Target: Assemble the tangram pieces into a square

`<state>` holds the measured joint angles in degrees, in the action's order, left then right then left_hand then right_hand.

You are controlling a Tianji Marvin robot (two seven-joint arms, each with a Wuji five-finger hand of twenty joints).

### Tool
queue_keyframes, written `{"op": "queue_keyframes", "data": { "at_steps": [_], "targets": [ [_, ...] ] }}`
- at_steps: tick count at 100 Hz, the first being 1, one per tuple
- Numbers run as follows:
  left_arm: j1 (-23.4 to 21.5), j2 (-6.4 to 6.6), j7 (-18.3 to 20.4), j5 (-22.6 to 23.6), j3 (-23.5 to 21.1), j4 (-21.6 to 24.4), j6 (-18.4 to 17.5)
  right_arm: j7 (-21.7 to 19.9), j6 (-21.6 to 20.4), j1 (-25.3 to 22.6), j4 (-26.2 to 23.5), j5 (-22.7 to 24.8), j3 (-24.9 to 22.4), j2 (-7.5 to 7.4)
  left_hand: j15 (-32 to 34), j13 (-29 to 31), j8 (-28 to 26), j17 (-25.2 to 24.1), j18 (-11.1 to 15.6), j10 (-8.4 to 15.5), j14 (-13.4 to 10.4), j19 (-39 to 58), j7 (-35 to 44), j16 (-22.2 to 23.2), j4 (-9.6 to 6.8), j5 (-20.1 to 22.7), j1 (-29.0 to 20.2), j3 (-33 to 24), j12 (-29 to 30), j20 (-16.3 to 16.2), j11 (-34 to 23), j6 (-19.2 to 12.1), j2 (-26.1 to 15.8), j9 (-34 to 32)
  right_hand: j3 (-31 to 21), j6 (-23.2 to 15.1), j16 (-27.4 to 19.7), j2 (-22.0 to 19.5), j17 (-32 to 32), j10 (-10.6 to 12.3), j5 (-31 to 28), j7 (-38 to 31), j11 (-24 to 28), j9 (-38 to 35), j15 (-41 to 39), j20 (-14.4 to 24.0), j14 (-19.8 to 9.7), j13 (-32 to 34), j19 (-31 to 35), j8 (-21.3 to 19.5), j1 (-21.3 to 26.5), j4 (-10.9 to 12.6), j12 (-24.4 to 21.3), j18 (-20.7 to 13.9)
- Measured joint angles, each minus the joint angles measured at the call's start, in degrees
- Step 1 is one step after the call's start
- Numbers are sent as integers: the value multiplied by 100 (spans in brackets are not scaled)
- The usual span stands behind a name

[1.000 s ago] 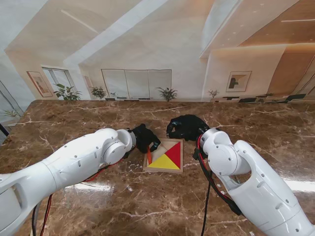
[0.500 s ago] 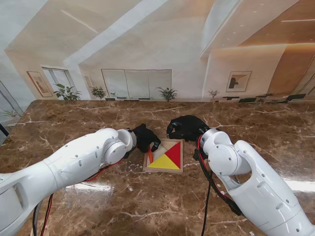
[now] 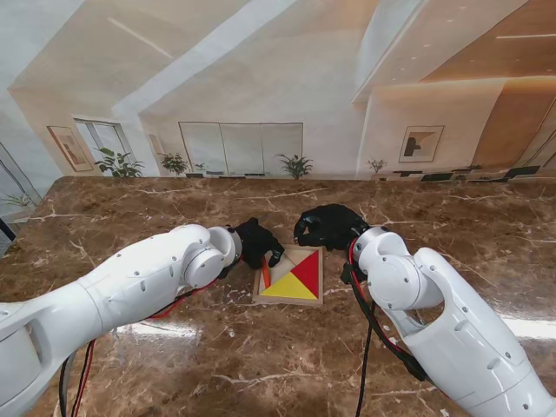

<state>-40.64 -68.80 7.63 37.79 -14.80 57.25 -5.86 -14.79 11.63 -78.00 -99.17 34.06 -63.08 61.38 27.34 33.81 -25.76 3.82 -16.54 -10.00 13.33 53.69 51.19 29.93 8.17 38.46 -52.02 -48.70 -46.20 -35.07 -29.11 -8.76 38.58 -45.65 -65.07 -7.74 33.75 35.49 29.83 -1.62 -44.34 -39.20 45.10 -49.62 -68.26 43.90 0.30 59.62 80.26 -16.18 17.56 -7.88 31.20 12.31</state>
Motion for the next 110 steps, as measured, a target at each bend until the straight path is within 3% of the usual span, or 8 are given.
{"op": "queue_keyframes", "data": {
  "at_steps": [13, 37, 43, 52, 110],
  "targets": [
    [0, 3, 13, -3, -5, 8, 3, -8, 0, 0, 2, -15, 0, -1, -53, -9, 4, -17, 0, -20, 0, -19, -295, -60, 0, -2, 122, -114, 425, 0, -196, 80, -30, 46, 0, 3, 0, 0, 0, 0, 0, 0, 0, 0, 0, -1, 0, 3, 0, 0, 0, 0, 0, 0],
    [-2, 10, 24, 6, -20, 16, 4, -22, 0, 5, 7, -17, 5, -4, -58, -74, 64, -57, 0, -36, 0, -67, -573, -62, -6, -68, 251, -160, 703, 2, -217, 180, -84, 103, 0, 4, 0, 0, 7, 0, 0, 0, 0, 0, -2, -2, 1, 76, 2, 0, 0, 0, 0, 0],
    [-5, 13, 24, 8, -25, 19, 4, -32, -1, 6, 8, -18, 6, -5, -58, -78, 66, -66, 0, -37, 0, -80, -766, -62, -164, -141, 359, -233, 771, 3, -217, 206, -100, 118, 0, 4, 0, 0, 8, -1, 0, 0, 0, 0, -2, -2, 1, 77, 2, 0, 0, 0, 0, 0],
    [-6, 20, 23, 23, -26, 27, 3, -37, -3, 7, 10, -18, 8, -7, -61, -121, 66, -90, 0, -40, 0, -83, -994, -62, -219, -278, 417, -280, 848, 3, -217, 259, -157, 168, 0, 4, 0, 0, 8, -1, 0, 0, 0, 0, -2, -4, 0, 77, 3, 0, 0, 0, 0, 0],
    [31, 52, 133, 33, 1, 76, -10, -106, 7, 19, 11, -47, 24, -22, -128, -268, 210, -203, 0, -57, 0, -211, -1503, -63, -223, -438, 678, -282, 945, 3, -176, 319, -216, 453, 0, 4, -1, 0, 17, -1, 0, -1, 1, 0, -2, -42, 1, 79, 4, 0, 0, 1, -1, -1]
  ]
}}
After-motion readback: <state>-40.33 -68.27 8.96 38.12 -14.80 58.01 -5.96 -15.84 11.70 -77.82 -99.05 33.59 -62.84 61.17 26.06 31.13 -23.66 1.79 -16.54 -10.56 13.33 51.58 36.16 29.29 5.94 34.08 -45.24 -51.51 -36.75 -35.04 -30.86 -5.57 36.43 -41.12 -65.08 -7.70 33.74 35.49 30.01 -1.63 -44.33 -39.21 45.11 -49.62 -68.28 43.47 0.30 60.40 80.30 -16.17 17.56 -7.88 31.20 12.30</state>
